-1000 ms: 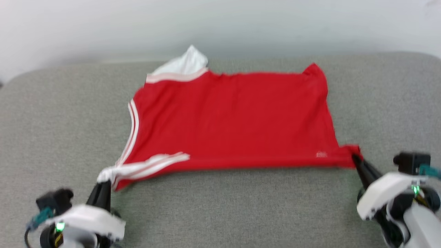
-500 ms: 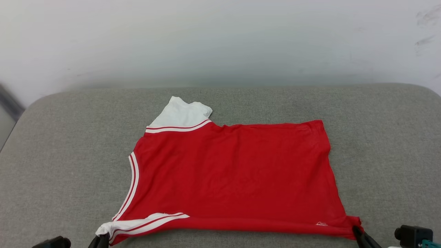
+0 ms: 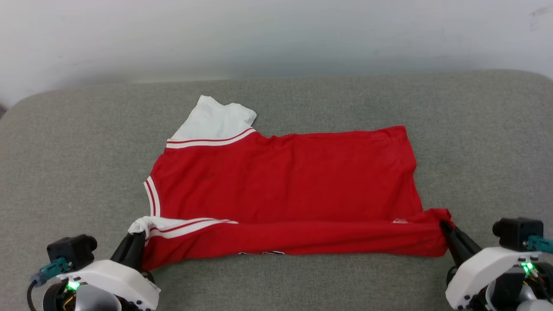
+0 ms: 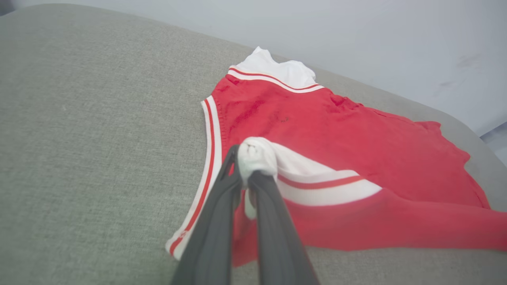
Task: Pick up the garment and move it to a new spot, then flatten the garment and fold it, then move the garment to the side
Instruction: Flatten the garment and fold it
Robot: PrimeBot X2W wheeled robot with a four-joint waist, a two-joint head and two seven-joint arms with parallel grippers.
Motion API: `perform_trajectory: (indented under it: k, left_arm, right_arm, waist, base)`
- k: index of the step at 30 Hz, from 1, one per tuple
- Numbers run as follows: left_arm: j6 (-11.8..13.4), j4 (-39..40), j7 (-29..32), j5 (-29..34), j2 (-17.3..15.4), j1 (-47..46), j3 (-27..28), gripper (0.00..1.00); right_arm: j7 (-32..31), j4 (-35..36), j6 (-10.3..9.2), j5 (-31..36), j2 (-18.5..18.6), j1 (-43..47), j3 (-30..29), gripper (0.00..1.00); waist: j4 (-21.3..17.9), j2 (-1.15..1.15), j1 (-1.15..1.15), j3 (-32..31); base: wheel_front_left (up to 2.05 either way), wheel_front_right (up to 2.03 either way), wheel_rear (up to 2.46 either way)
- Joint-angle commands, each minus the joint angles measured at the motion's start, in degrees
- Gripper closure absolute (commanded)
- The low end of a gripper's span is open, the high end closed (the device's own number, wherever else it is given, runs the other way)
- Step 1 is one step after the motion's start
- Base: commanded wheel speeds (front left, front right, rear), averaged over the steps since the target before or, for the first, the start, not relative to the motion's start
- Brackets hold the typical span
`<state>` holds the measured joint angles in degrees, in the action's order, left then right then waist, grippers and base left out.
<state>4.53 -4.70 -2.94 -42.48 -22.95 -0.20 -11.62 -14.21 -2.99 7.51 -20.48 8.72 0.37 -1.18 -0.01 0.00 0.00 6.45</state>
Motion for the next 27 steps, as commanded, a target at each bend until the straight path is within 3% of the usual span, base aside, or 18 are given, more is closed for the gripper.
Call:
perform_trajectory:
  k: [1,13,14,15,16,17,23,27]
  left_arm:
    - [-0.16,-0.45,-0.16,0.43,-0.1,-0.97,-0.07,1.0]
    - [-4.07,-12.6,1.3,-1.63,1.9,-9.15,-2.12,1.0]
    - [-4.44,-13.62,1.57,-1.76,2.07,-9.58,-2.26,0.96]
    - [-4.75,-14.52,1.89,-2.01,2.18,-10.08,-2.5,0.58]
    - [-5.06,-15.46,2.2,-2.27,2.34,-10.58,-2.59,0.11]
    - [-5.42,-16.17,2.31,-2.38,2.45,-11.03,-2.75,0.0]
    - [-5.55,-17.76,-0.13,-2.84,2.02,-12.18,-1.35,0.0]
    - [-4.38,-16.52,0.9,-2.87,0.6,-11.05,-0.78,0.0]
  right_arm:
    - [-0.1,-0.38,-0.04,0.47,0.42,-1.3,0.25,1.0]
    - [3.1,-11.5,-0.04,0.4,3.24,-11.26,5.21,1.0]
    - [3.81,-12.53,-0.04,0.32,3.3,-11.78,5.66,0.87]
    - [4.48,-13.46,-0.04,0.17,3.46,-12.22,6.42,0.63]
    - [5.18,-14.33,-0.04,-0.3,3.55,-12.55,7.09,0.24]
    - [5.86,-15.16,-0.04,-0.53,3.74,-12.73,7.64,0.0]
    - [15.39,-16.17,-0.04,-1.82,3.96,-12.66,7.69,0.0]
    - [18.56,-14.84,-0.04,-1.05,3.88,-10.86,6.49,0.0]
  waist:
    - [-0.21,0.0,0.0,1.75]
    - [-0.6,0.0,0.0,8.08]
    - [-0.63,0.0,0.0,8.29]
    - [-0.65,0.0,0.0,8.4]
    - [-0.67,0.0,0.0,8.46]
    - [-0.67,0.0,0.0,8.45]
    - [-0.28,0.0,0.0,6.33]
    - [-0.11,0.0,0.0,3.93]
  base:
    - [0.0,0.0,0.0]
    - [0.0,0.0,0.0]
    - [0.0,0.0,0.0]
    - [0.0,0.0,0.0]
    - [0.0,0.0,0.0]
    - [0.0,0.0,0.0]
    - [0.0,0.0,0.0]
    - [0.0,0.0,0.0]
